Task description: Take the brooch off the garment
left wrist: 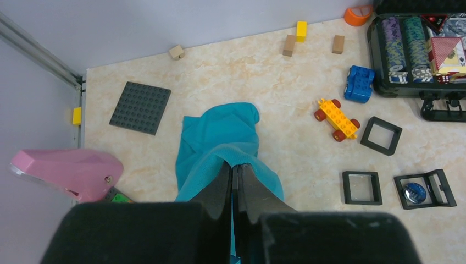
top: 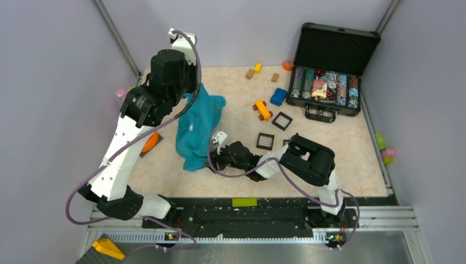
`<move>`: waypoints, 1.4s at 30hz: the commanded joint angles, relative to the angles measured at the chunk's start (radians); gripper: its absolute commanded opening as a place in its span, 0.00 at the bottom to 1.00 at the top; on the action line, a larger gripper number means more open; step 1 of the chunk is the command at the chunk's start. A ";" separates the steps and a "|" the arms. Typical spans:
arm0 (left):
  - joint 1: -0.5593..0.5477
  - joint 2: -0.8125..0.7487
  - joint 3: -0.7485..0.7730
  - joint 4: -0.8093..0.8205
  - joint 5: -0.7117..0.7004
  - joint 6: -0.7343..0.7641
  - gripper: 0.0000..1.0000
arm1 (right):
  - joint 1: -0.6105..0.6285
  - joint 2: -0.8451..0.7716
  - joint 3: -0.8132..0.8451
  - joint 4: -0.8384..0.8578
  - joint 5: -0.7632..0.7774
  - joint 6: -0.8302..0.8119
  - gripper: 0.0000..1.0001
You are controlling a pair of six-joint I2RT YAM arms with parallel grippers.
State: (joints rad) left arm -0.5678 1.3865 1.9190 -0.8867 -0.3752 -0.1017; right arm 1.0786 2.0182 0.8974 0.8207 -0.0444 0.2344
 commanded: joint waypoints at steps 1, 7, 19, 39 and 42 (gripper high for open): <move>0.016 0.001 0.040 0.019 -0.023 0.010 0.00 | 0.020 0.023 0.064 0.034 -0.019 0.002 0.44; 0.104 0.028 0.035 0.013 -0.104 0.036 0.00 | -0.032 -0.214 0.020 -0.107 0.025 0.026 0.00; 0.339 0.125 0.330 -0.018 -0.151 0.062 0.00 | -0.340 -0.555 0.518 -0.871 -0.179 -0.072 0.00; 0.352 -0.033 0.218 0.293 -0.332 0.245 0.00 | -0.598 -0.300 1.466 -1.221 -0.107 -0.064 0.00; 0.352 -0.035 0.196 0.292 -0.336 0.244 0.00 | -0.613 -0.303 1.466 -1.219 -0.098 -0.060 0.00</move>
State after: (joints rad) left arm -0.2222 1.3621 2.1422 -0.6621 -0.6823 0.1173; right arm 0.4915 1.7218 2.3184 -0.4129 -0.1806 0.1604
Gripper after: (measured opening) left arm 0.010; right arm 0.036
